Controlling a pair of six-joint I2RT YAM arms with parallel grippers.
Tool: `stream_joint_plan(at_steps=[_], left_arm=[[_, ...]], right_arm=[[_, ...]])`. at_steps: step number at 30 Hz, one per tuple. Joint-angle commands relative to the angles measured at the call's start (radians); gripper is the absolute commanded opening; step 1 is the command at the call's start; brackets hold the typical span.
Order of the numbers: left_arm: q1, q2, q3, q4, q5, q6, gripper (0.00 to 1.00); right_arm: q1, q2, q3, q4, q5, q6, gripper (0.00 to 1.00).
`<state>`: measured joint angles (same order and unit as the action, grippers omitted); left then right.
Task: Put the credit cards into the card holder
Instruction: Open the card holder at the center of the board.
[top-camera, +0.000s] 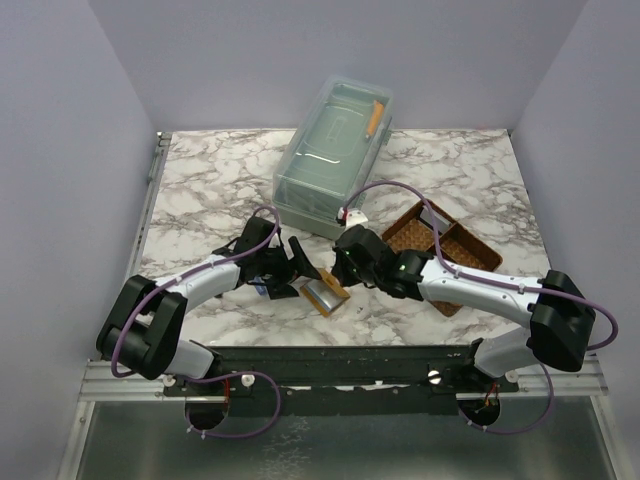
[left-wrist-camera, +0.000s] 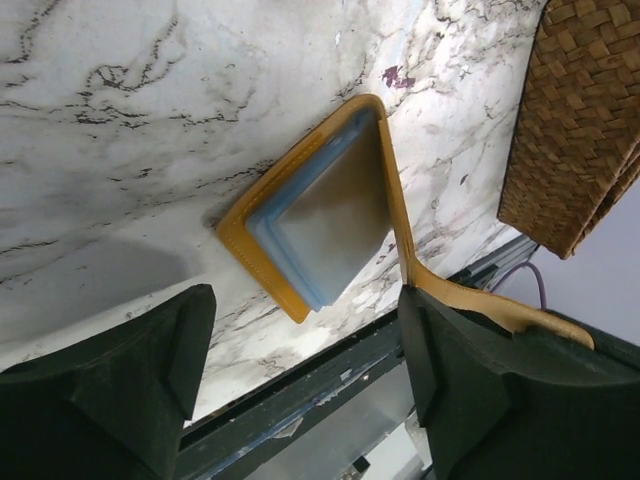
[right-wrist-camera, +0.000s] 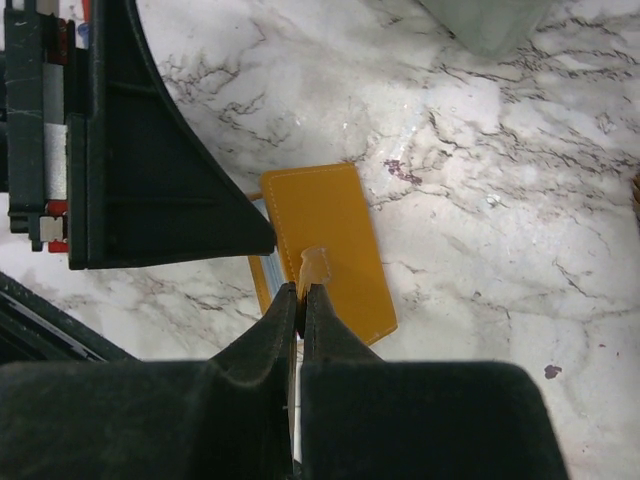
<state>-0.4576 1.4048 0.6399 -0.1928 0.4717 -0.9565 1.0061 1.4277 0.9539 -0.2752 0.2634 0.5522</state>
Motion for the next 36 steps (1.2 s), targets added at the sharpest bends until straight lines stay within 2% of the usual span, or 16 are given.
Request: stream_joint_plan(at_steps=[1, 3, 6, 15, 21, 30, 33, 36], left_arm=[[0.005, 0.017, 0.01, -0.015, 0.02, 0.028, 0.75], [0.005, 0.015, 0.009, -0.016, 0.013, 0.033, 0.73], [0.005, 0.023, 0.006, -0.016, 0.013, 0.038, 0.77], [0.013, 0.03, 0.0, -0.013, 0.023, 0.045, 0.79], [0.022, 0.058, -0.005, -0.008, 0.033, 0.042, 0.55], [0.043, 0.036, -0.033, -0.005, -0.01, 0.039, 0.48], [0.046, 0.063, -0.033, -0.005, -0.01, 0.051, 0.48], [0.048, 0.117, -0.031, 0.017, 0.019, 0.064, 0.42]], right_arm=[[-0.025, -0.001, -0.045, -0.052, 0.096, 0.094, 0.0], [-0.055, 0.006, -0.069, -0.052, 0.101, 0.106, 0.0], [-0.084, 0.034, -0.085, -0.067, 0.147, 0.102, 0.0], [-0.118, 0.104, -0.121, -0.085, 0.172, 0.113, 0.01], [-0.13, 0.127, -0.135, -0.085, 0.19, 0.115, 0.01], [-0.142, 0.159, -0.165, -0.059, 0.194, 0.106, 0.01], [-0.144, 0.158, -0.184, -0.009, 0.152, 0.069, 0.0], [-0.144, 0.147, -0.196, 0.031, 0.109, 0.047, 0.0]])
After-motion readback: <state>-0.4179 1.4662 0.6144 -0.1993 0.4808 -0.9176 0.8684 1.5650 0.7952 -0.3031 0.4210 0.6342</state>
